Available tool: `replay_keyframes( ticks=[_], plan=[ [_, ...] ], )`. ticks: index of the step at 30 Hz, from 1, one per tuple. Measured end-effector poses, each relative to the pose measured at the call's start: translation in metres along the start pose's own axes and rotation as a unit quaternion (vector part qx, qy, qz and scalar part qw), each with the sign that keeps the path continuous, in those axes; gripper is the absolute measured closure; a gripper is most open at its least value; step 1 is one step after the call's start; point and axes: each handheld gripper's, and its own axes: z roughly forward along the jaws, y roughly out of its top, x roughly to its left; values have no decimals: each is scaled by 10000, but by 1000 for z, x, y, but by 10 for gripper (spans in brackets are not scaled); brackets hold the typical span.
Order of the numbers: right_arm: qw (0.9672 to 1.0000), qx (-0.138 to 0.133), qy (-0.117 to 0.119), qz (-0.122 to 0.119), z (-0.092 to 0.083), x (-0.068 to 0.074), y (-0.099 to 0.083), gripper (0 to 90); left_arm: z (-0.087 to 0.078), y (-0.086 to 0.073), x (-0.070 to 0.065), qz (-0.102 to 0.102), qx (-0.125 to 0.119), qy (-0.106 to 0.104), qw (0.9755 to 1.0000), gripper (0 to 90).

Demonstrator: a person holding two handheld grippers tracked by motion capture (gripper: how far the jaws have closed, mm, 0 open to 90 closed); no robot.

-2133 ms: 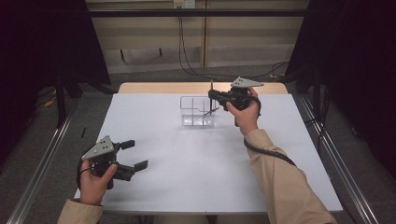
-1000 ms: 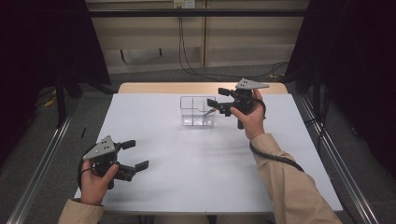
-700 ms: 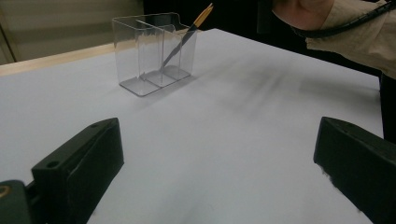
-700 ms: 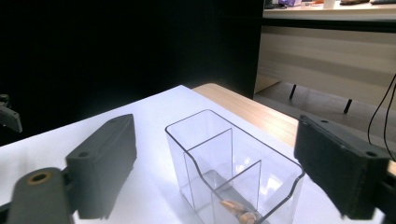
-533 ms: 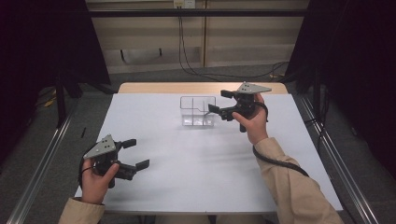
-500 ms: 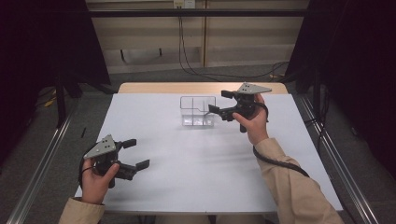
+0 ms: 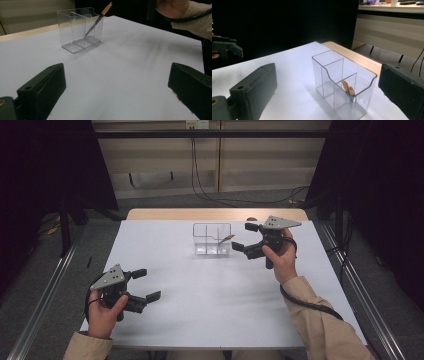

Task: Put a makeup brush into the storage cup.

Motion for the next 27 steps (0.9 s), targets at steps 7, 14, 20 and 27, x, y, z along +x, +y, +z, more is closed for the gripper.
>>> replay_keyframes(
  ticks=[7,14,20,27],
  plan=[
    [9999,65,-35,-116,-15,2,-2,4,-1,0,-2,-22,13,13,10000,15],
    [9999,49,-27,-132,-30,4,-9,3,0,0,-2,-40,31,35,10000,15],
    [9998,98,-5,-171,-39,7,-13,3,0,0,-2,-5,24,14,10000,15],
    [9998,78,-31,-184,-52,9,-19,3,0,0,-2,0,25,19,10000,15]
  ],
)
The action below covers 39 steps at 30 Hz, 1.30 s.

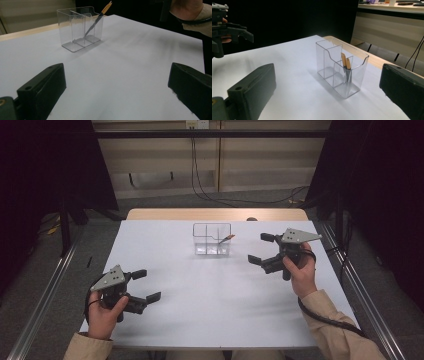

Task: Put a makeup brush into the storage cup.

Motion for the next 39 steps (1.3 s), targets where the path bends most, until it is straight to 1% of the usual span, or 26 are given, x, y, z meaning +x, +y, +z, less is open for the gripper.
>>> replay_keyframes(
  ticks=[2,3,8,11,19,26,34,39],
  plan=[
    [10000,-7,9,-21,-3,1,-1,4,0,0,0,-8,-5,15,10000,15],
    [10000,-25,-36,-43,-5,1,-1,4,0,0,-1,-9,-2,19,10000,15],
    [10000,-71,-25,-9,-12,2,-3,4,0,0,-1,-5,10,26,10000,15],
    [10000,-62,-41,-37,-15,3,-5,4,0,0,0,-2,5,30,10000,15],
    [10000,-40,-28,24,-23,4,-12,6,-1,0,-1,-20,-9,39,10000,15],
    [10000,9,-84,-14,-34,5,-17,6,0,0,-1,-26,-25,31,10000,15],
    [9999,4,-118,34,-45,5,-23,6,0,0,-1,-22,-14,32,10000,15],
    [9999,12,-161,9,-53,6,-25,6,1,0,-1,-27,-12,31,10000,15]
  ],
)
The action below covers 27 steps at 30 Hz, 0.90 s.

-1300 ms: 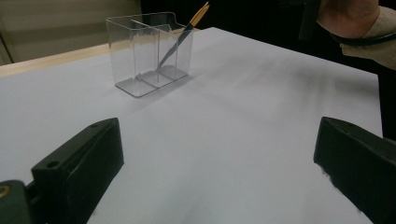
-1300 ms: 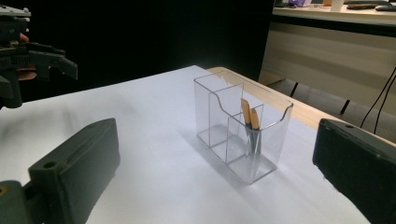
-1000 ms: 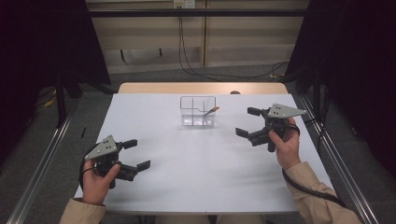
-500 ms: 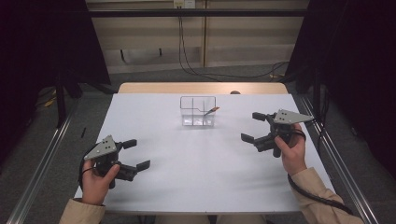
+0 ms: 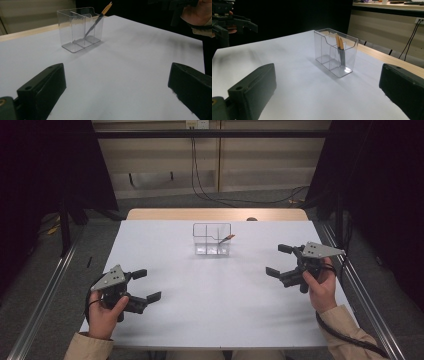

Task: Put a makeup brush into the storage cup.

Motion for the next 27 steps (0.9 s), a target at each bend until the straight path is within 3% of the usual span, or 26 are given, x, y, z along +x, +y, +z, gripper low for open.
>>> replay_keyframes(
  ticks=[27],
  plan=[
    [9996,83,-246,97,-39,2,-18,8,-1,1,0,48,-29,12,10000,14]
  ],
)
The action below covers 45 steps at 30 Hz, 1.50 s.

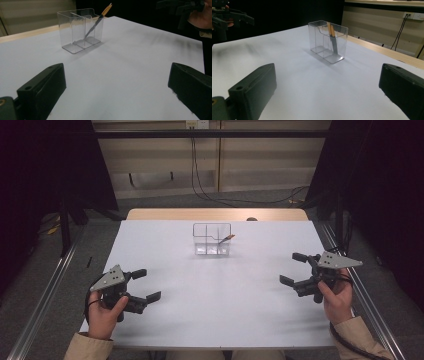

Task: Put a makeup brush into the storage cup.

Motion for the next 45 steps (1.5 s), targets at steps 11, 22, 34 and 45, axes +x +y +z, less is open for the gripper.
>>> replay_keyframes(
  ticks=[11,22,34,45],
  plan=[
    [9999,-59,-103,12,-15,0,-2,8,0,0,-1,-28,-26,6,10000,14],
    [9999,-20,-128,52,-23,2,-7,8,-1,0,-1,-28,-37,11,10000,12],
    [9998,47,-199,51,-35,4,-14,8,-1,0,0,-23,-58,14,10000,12],
    [9995,26,-270,156,-49,6,-20,8,-1,0,-1,-10,-35,15,10000,12]
  ],
)
